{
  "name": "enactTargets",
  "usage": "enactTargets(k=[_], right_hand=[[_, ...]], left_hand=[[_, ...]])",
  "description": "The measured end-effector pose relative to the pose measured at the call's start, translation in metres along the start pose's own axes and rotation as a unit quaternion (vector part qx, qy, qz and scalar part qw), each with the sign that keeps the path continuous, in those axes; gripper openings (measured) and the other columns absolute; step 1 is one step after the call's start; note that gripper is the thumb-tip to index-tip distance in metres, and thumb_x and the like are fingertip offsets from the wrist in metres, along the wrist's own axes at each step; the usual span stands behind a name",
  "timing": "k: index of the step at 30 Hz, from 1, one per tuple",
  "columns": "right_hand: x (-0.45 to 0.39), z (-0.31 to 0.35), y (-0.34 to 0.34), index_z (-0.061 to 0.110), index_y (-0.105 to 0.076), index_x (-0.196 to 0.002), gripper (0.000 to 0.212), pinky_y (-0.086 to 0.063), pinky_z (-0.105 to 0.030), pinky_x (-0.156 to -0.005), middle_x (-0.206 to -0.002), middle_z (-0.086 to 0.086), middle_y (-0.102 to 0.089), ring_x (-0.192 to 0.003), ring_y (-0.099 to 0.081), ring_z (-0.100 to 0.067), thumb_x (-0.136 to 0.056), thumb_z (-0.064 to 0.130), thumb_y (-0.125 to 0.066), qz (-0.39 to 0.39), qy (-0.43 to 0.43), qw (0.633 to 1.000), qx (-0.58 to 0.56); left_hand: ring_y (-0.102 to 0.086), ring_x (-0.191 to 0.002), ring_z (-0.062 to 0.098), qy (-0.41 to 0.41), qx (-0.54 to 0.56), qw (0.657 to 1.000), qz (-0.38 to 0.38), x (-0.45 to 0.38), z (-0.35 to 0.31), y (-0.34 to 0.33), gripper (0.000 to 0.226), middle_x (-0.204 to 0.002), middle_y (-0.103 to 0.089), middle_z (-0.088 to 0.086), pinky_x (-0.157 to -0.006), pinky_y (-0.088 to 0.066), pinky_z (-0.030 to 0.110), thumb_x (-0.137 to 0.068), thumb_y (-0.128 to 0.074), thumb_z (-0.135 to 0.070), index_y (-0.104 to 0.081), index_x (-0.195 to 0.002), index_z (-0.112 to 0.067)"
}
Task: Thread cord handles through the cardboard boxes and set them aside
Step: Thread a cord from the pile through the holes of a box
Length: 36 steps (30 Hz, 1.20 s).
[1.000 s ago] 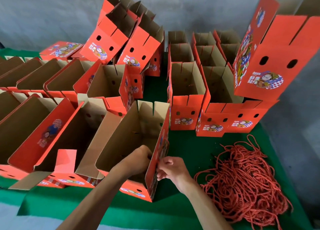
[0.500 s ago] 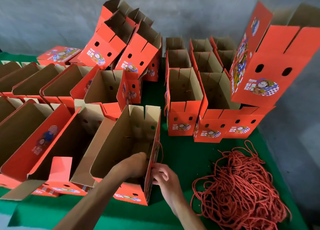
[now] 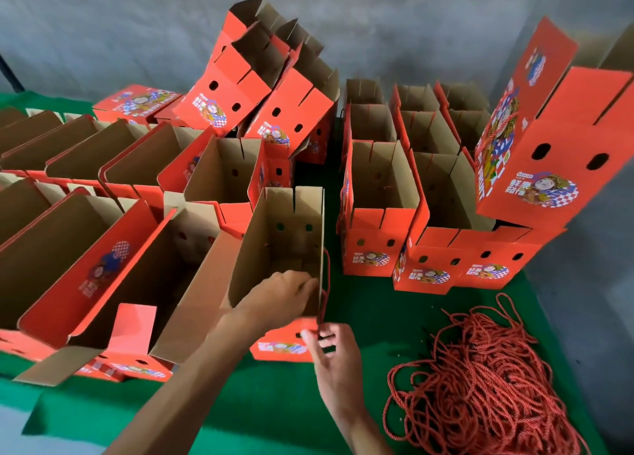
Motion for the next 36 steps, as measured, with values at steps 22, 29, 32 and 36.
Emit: enactTargets(k=[22,29,32,36], right_hand=[[-0.043,0.130,-0.007,0.032,-0.069,-0.110,0.047,-0.051,-0.054,-0.106,-0.159,-0.029,-0.033,-0.136,-0.046,-0.056,-0.067,0.032,-0.088,-0.044,0.152,0.891,0.426],[-0.085,0.182,0.043,0.033,-0.045,-0.141,0.051,-0.025,-0.050,-0.125,-0.167,-0.020,-0.015,-0.152,-0.020,-0.045,-0.093,0.036,-0.061,-0.100,0.164,0.894,0.404],[-0.099,0.196,0.065,0.038,-0.028,-0.149,0.050,-0.003,-0.047,-0.126,-0.170,-0.013,-0.006,-0.155,-0.005,-0.041,-0.101,0.041,-0.041,-0.110,0.161,0.898,0.395],[-0.100,0.228,0.116,0.032,-0.041,-0.141,0.068,-0.041,-0.052,-0.116,-0.162,-0.024,-0.029,-0.146,-0.034,-0.046,-0.083,0.034,-0.077,-0.207,0.190,0.896,0.343]], left_hand=[[-0.068,-0.090,0.026,-0.164,-0.278,0.923,-0.208,0.018,-0.126,0.107,0.012,-0.100,-0.063,-0.003,-0.065,-0.050,0.033,-0.104,-0.049,-0.024,-0.056,-0.114,-0.026],[-0.068,-0.094,0.028,-0.244,-0.315,0.874,-0.278,0.036,-0.224,0.147,0.022,-0.104,-0.062,-0.002,-0.075,-0.056,0.038,-0.102,-0.047,-0.014,-0.052,-0.121,-0.023],[-0.069,-0.094,0.029,-0.261,-0.326,0.853,-0.314,0.042,-0.256,0.159,0.020,-0.102,-0.064,-0.003,-0.069,-0.048,0.032,-0.101,-0.046,-0.016,-0.053,-0.117,-0.025],[-0.069,-0.090,0.028,-0.294,-0.305,0.837,-0.346,0.040,-0.288,0.174,0.012,-0.097,-0.066,-0.002,-0.066,-0.049,0.034,-0.101,-0.047,-0.022,-0.054,-0.108,-0.028]])
Point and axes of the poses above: each hand's wrist, its own x-axis away from the middle knuckle, its own y-axis out of the back of the hand, z = x × y, the point moved 8 cm from there along -x, towards the middle knuckle
